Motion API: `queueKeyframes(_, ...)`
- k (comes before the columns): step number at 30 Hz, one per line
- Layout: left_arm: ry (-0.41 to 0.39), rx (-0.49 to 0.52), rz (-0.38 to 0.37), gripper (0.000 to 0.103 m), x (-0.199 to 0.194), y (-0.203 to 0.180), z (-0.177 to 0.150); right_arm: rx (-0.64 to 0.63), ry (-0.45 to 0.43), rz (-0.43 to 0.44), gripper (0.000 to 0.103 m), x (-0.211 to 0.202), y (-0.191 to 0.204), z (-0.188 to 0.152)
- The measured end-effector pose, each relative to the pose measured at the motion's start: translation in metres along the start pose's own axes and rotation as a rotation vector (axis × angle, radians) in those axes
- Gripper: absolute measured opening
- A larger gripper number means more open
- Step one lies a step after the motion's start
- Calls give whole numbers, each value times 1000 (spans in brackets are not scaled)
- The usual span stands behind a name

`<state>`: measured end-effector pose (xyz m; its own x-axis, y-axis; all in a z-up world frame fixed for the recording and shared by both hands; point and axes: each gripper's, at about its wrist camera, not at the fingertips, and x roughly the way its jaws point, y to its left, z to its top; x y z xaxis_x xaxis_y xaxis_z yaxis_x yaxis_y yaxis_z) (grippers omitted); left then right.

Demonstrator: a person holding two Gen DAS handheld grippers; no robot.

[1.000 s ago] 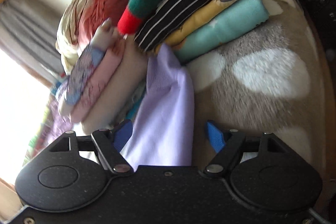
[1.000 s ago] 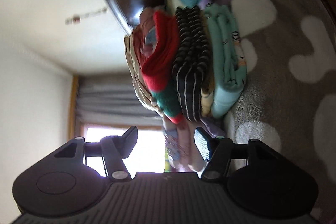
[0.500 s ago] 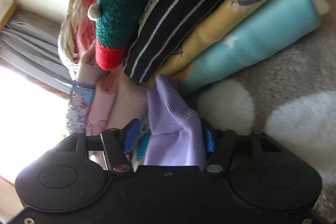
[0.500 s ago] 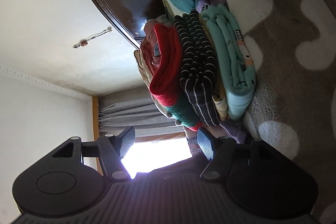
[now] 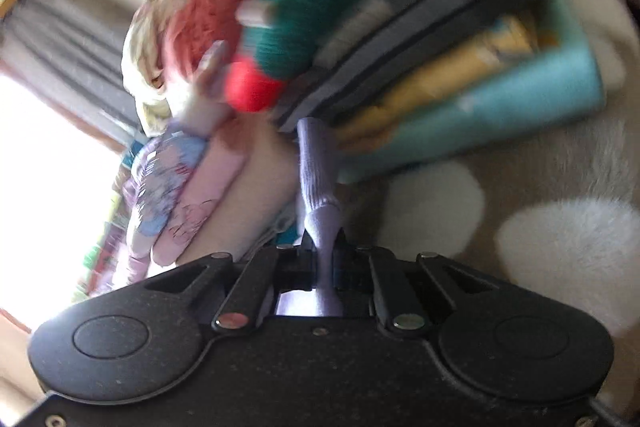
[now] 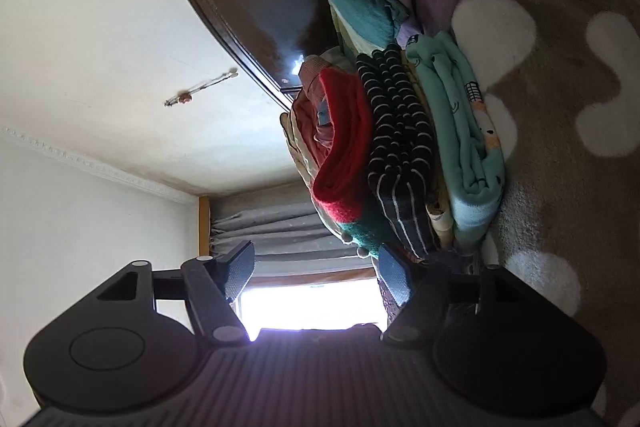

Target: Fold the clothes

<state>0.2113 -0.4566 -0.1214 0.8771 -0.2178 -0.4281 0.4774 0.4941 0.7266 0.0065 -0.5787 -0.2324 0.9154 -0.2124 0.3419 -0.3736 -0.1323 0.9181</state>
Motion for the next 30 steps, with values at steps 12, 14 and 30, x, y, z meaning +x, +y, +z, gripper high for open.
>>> queueKeyframes(12, -131, -584, -255, 5, -73, 174, -47, -516, 409, -136, 73, 29, 33, -93)
queueKeyframes(14, -144, -630, -256, 5, -86, 195, -64, -657, 528, -175, 73, 36, 36, -125)
queueKeyframes(30, -161, -874, -126, 5, -147, 293, -180, -1407, 1057, -340, 72, 33, 14, -301)
